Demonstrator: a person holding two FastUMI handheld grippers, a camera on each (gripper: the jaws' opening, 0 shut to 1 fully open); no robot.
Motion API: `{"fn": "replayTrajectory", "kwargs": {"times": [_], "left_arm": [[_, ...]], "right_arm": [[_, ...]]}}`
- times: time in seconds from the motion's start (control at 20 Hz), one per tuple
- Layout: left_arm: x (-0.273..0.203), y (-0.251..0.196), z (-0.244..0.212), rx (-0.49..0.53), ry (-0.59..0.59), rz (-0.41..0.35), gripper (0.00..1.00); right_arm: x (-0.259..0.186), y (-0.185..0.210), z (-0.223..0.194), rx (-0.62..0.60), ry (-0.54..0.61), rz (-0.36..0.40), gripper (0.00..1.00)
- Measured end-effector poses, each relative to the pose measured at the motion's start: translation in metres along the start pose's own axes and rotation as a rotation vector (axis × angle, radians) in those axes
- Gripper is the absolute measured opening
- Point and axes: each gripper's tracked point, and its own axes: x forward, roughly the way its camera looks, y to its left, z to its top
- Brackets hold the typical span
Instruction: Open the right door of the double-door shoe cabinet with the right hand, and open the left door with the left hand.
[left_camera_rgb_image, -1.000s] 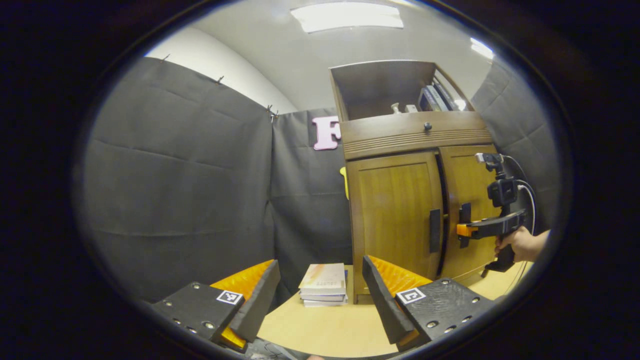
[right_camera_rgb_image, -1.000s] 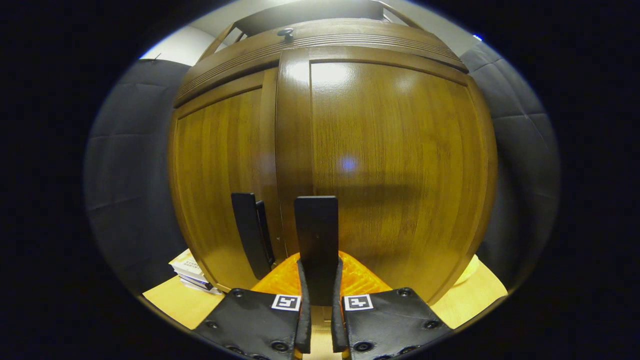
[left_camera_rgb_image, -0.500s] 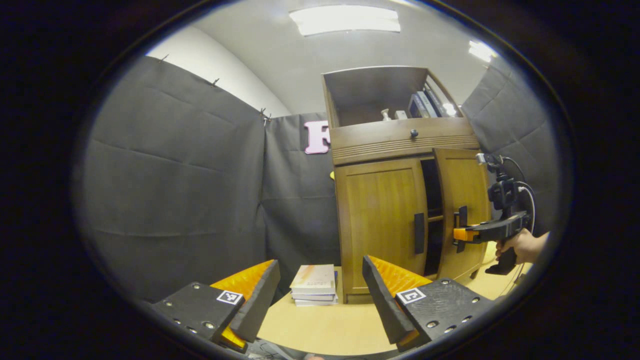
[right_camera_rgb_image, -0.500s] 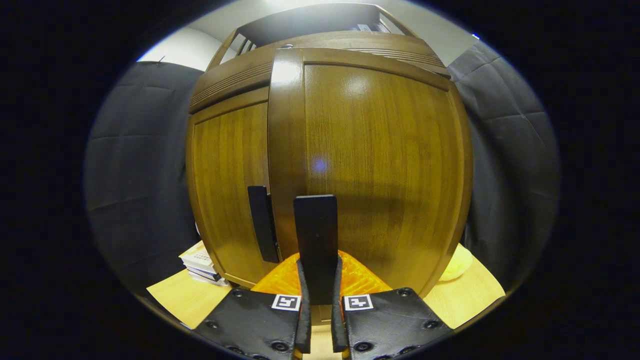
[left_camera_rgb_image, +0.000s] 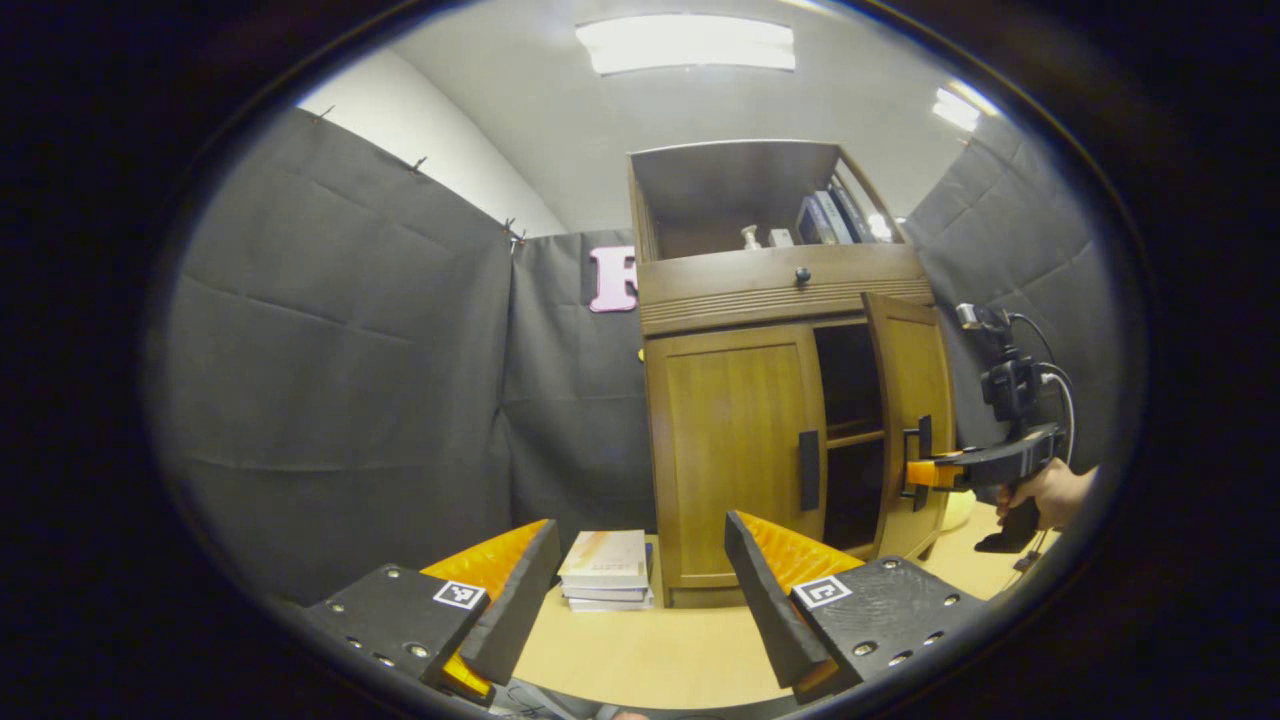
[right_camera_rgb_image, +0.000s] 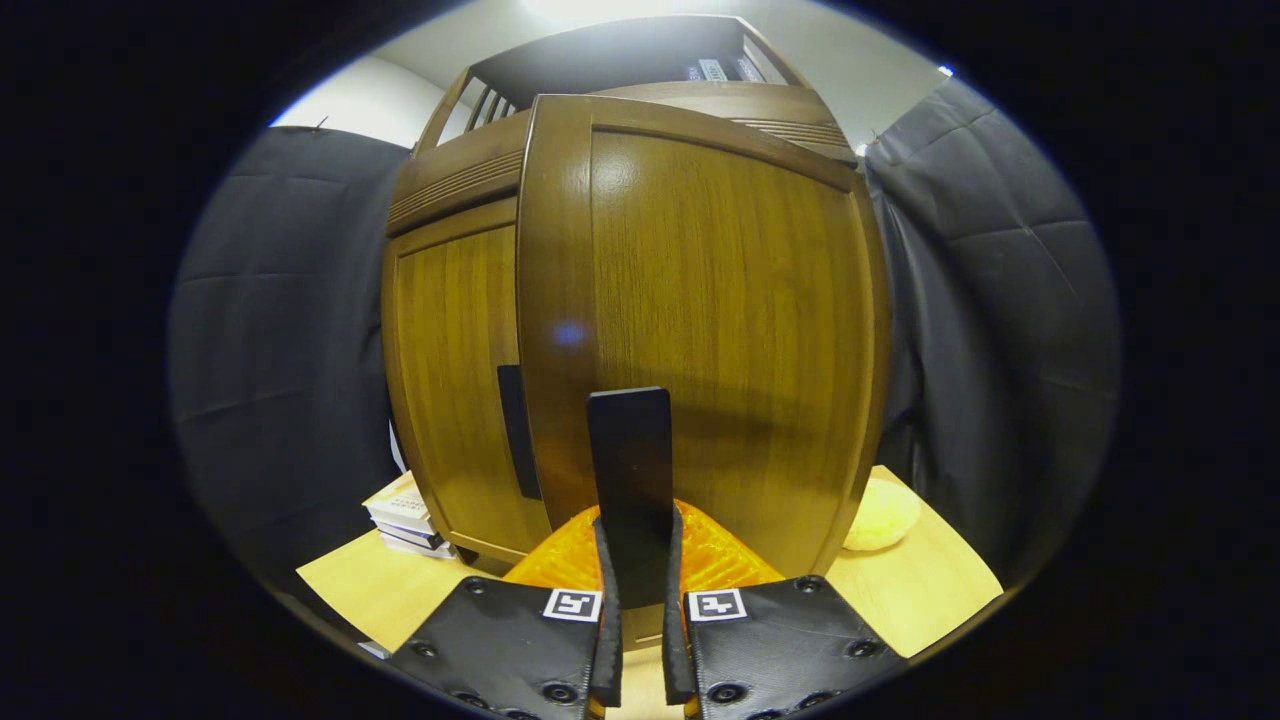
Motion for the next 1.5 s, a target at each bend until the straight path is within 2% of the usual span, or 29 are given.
{"fn": "replayTrajectory", "kwargs": {"times": [0.45, 0.55, 1.0, 1.05, 1.1, 1.2, 1.25, 1.3, 1.35, 1.5], "left_arm": [[-0.005, -0.008, 0.004, -0.006, -0.022, -0.087, 0.95], [-0.004, -0.011, 0.002, -0.010, -0.020, -0.110, 0.95], [-0.013, -0.052, -0.002, -0.023, -0.018, -0.195, 0.95], [-0.009, -0.053, -0.004, -0.024, -0.018, -0.202, 0.95], [-0.007, -0.056, -0.004, -0.025, -0.017, -0.210, 0.95], [-0.006, -0.064, -0.006, -0.030, -0.013, -0.224, 0.95], [-0.010, -0.068, -0.007, -0.034, -0.011, -0.232, 0.95], [-0.012, -0.072, -0.007, -0.036, -0.010, -0.240, 0.95], [-0.011, -0.075, -0.008, -0.038, -0.009, -0.247, 0.95], [-0.009, -0.084, -0.008, -0.040, -0.009, -0.268, 0.95]], "right_arm": [[-0.030, -0.021, -0.001, 0.011, -0.003, -0.049, 0.17], [-0.039, -0.031, -0.001, 0.010, -0.003, -0.064, 0.14], [-0.073, -0.075, -0.003, 0.005, -0.014, -0.150, 0.13], [-0.076, -0.081, -0.006, 0.002, -0.016, -0.156, 0.17], [-0.080, -0.084, -0.005, 0.001, -0.019, -0.157, 0.13], [-0.086, -0.090, 0.000, -0.004, -0.031, -0.160, 0.12], [-0.088, -0.095, 0.000, -0.013, -0.037, -0.169, 0.16], [-0.089, -0.100, 0.002, -0.023, -0.039, -0.182, 0.12], [-0.091, -0.105, 0.001, -0.031, -0.037, -0.197, 0.16], [-0.097, -0.121, 0.001, -0.029, -0.034, -0.231, 0.16]]}}
